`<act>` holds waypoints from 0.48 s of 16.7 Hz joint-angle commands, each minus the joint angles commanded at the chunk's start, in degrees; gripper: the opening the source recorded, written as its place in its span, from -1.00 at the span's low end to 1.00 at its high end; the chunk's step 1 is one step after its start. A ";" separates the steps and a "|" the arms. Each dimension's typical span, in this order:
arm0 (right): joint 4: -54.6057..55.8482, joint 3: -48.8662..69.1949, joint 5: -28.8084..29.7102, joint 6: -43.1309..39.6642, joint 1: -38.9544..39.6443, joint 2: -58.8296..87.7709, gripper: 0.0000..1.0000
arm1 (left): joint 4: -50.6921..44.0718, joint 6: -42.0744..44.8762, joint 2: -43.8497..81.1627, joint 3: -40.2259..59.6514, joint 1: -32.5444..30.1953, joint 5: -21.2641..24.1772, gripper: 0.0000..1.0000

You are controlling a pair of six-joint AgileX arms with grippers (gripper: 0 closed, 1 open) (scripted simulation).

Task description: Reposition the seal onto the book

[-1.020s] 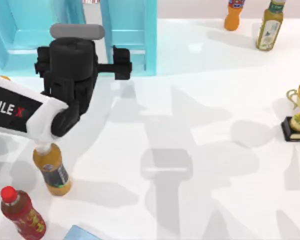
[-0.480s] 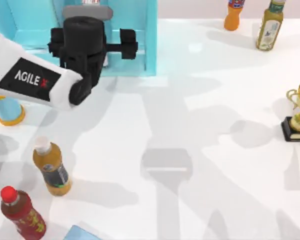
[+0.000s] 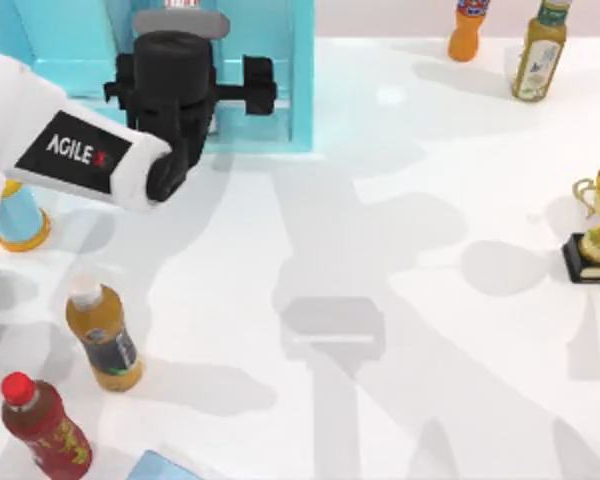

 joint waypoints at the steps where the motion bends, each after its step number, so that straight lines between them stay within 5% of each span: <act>1: 0.00 0.00 0.00 0.00 0.00 0.00 1.00 | 0.00 0.00 0.00 0.00 0.00 0.00 0.85; 8: 0.00 0.00 0.00 0.00 0.00 0.00 1.00 | 0.00 0.00 0.00 0.00 0.00 0.00 -0.21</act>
